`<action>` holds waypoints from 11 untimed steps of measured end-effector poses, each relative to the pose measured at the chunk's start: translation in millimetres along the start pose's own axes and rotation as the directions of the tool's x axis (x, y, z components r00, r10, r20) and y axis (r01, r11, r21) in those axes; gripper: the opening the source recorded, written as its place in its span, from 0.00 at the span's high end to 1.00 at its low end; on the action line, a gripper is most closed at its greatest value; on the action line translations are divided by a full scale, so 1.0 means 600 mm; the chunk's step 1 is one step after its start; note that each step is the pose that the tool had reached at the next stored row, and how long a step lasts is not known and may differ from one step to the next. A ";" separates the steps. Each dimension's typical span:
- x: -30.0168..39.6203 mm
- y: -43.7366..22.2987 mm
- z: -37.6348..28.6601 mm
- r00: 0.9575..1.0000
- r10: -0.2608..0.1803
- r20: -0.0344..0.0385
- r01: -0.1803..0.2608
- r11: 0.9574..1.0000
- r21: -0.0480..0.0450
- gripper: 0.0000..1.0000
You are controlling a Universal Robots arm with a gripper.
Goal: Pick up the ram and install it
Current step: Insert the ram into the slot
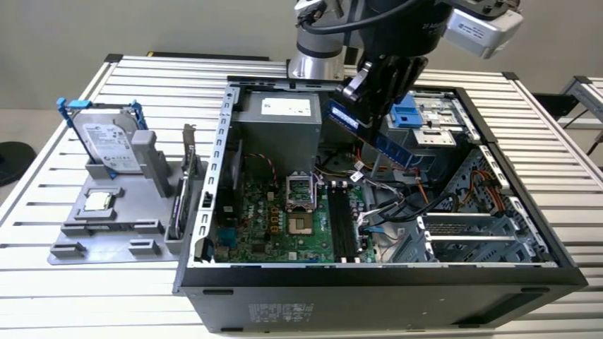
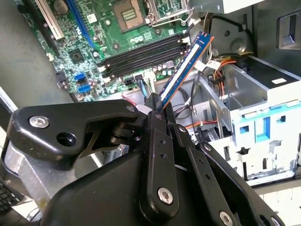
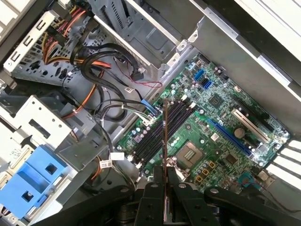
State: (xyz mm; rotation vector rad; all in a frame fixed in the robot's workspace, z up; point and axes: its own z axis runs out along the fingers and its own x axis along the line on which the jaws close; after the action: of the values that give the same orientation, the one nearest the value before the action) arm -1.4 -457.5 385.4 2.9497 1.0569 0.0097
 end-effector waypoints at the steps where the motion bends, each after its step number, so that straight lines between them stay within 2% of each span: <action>1: 0.000 0.000 0.000 1.000 0.003 0.000 -0.003 1.000 0.000 1.00; 11: 0.000 0.000 0.000 0.999 0.035 0.000 -0.035 0.999 0.001 1.00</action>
State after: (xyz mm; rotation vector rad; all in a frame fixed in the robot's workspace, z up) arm -1.4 -457.5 385.5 2.9684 1.0049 0.0098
